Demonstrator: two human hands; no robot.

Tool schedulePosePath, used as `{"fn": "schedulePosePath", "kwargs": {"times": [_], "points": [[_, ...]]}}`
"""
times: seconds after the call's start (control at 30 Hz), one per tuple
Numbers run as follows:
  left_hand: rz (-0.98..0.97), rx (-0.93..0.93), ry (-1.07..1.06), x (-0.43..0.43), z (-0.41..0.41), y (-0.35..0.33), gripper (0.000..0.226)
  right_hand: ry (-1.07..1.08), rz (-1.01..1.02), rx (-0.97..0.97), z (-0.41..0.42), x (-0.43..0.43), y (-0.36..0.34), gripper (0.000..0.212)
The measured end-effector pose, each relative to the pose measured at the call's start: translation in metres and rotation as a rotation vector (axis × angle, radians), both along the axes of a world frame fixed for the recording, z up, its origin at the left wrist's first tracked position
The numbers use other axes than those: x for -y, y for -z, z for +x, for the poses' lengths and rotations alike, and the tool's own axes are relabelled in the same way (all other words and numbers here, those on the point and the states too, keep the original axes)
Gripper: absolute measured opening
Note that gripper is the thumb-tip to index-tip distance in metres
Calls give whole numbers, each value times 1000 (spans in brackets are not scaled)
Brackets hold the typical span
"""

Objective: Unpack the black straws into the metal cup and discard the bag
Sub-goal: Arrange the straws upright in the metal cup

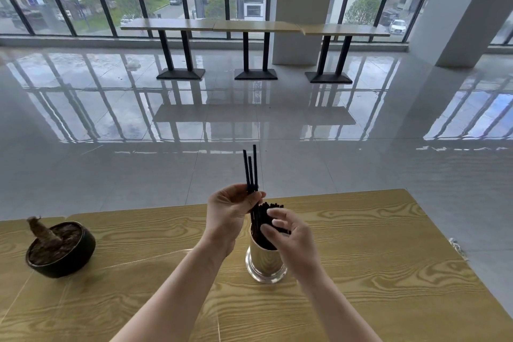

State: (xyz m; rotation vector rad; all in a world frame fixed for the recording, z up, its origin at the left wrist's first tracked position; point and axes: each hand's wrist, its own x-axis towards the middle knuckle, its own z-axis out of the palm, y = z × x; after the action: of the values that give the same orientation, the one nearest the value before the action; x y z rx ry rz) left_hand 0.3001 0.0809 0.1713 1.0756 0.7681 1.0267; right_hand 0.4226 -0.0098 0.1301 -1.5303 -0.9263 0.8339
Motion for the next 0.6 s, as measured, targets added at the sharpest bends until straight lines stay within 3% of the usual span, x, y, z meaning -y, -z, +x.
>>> {"fn": "schedulePosePath", "kwargs": {"times": [0.13, 0.37, 0.47, 0.6], "points": [[102, -143, 76, 5, 13, 9, 17, 6, 150, 30, 28, -14, -34, 45], [156, -307, 130, 11, 41, 23, 12, 42, 202, 306, 47, -32, -53, 8], [165, -343, 118, 8, 45, 28, 12, 94, 196, 346, 51, -33, -50, 7], [216, -460, 26, 3, 37, 42, 19, 131, 145, 306, 52, -32, -37, 20]]}}
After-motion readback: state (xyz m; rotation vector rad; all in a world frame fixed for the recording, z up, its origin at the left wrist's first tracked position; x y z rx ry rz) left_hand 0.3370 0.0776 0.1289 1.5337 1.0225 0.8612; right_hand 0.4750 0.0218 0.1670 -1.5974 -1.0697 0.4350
